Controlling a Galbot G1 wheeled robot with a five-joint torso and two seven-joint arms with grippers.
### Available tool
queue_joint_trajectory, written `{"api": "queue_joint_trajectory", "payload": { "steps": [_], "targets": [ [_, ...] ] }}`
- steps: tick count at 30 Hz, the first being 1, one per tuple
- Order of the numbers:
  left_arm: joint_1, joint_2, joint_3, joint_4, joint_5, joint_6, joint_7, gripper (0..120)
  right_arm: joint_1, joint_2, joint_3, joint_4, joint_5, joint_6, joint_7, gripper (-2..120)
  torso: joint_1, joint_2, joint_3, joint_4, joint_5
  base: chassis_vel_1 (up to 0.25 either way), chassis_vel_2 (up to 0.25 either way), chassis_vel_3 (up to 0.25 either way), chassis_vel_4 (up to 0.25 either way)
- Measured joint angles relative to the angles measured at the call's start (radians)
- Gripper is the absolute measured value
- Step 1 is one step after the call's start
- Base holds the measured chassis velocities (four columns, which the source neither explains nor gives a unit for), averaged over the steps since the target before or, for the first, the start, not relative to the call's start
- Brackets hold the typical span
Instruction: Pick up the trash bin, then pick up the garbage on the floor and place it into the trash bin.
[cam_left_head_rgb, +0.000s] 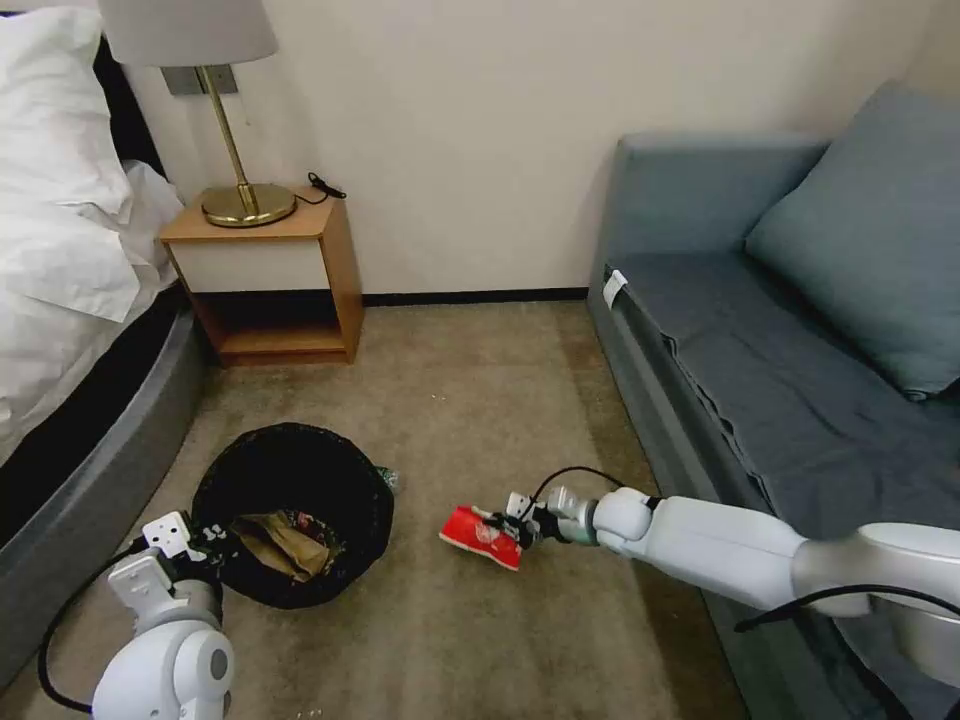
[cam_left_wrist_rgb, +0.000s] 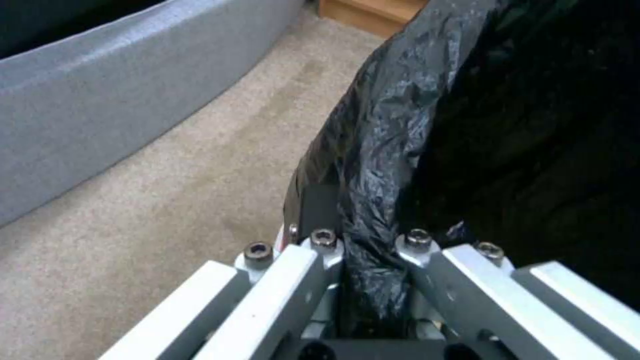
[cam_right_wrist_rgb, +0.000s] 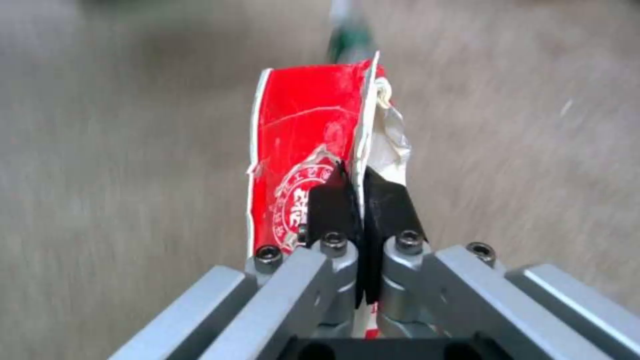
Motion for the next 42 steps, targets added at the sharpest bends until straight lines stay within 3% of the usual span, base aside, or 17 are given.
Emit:
{"api": "queue_joint_trajectory", "payload": {
  "steps": [4, 11, 18, 25, 33, 42],
  "targets": [
    [-0.003, 0.002, 0.004, 0.005, 0.002, 0.003, 0.000, 3, 0.008, -0.046, 0.117, 0.146, 0.035, -0.006, 0.005, 0, 0.000, 0.000, 0.000, 0.0002, -0.0001, 0.000, 0.000, 0.000, 0.000],
    [-0.006, 0.002, 0.012, 0.013, 0.010, 0.005, 0.000, 3, 0.027, -0.053, 0.237, 0.268, 0.068, -0.015, 0.015, 0, 0.000, 0.000, 0.000, -0.0001, -0.0003, 0.000, 0.000, 0.000, 0.000],
    [-0.007, 0.000, 0.025, 0.015, 0.010, 0.011, 0.000, 3, 0.073, 0.035, 0.210, 0.444, 0.180, -0.071, 0.107, 0, 0.000, 0.000, 0.000, 0.0003, -0.0005, 0.000, 0.000, 0.000, 0.000],
    [-0.003, -0.007, 0.033, 0.009, 0.012, 0.012, 0.000, 3, 0.100, 0.196, 0.066, 0.378, 0.180, -0.073, 0.164, 0, 0.000, 0.000, 0.000, 0.0005, -0.0003, 0.000, 0.000, 0.000, 0.000],
    [0.000, -0.010, 0.037, -0.005, 0.013, 0.015, 0.000, 3, 0.100, 0.240, 0.002, 0.338, 0.156, -0.087, 0.220, 1, 0.000, 0.000, 0.000, 0.0001, -0.0003, 0.000, 0.000, 0.000, 0.000],
    [0.000, -0.017, 0.045, -0.006, 0.019, 0.015, 0.000, 3, 0.078, 0.216, 0.009, 0.351, 0.132, -0.092, 0.249, 33, 0.000, 0.000, 0.000, 0.0000, -0.0001, 0.000, 0.000, 0.000, 0.000]
  ]
}}
